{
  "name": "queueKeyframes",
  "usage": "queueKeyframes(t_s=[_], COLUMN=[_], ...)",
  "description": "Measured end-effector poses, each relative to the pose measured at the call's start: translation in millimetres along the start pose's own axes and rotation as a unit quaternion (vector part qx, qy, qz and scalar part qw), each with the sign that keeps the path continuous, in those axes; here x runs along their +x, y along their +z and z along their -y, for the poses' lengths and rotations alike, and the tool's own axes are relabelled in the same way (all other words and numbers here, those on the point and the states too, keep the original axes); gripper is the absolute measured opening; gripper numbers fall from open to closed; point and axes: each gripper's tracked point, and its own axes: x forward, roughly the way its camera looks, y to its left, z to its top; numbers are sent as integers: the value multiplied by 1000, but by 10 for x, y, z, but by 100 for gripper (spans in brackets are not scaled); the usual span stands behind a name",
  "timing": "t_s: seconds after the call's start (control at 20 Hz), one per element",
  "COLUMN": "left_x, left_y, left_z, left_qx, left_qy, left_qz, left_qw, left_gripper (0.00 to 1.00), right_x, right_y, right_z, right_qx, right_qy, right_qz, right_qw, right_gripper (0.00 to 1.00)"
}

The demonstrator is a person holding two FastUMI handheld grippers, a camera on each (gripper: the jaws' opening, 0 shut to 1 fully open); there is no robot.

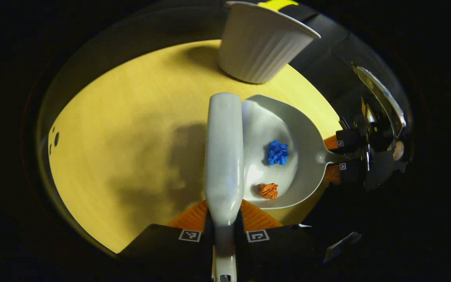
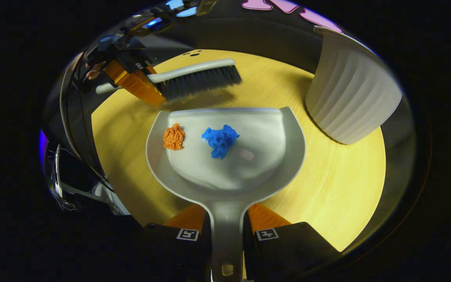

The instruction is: Pick up the small broom and dustpan from the desktop, sweep the trash into the dustpan with the broom, and then empty the trash into the garbage bin.

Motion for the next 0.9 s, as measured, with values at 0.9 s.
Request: queueKeyframes(t_s=[0.9], left_x=[-283], left_y=[-1336], left_z=[558], left_qx=[-95], left_qy=[30], left_qz=[19], left_qw=[995], left_gripper=[27], right_x=[-1328], right_y=[252], right_z=[441], right_qx=[121], right_qy=[-61], right_qz=[37], right_qw=[990], right_gripper=[38])
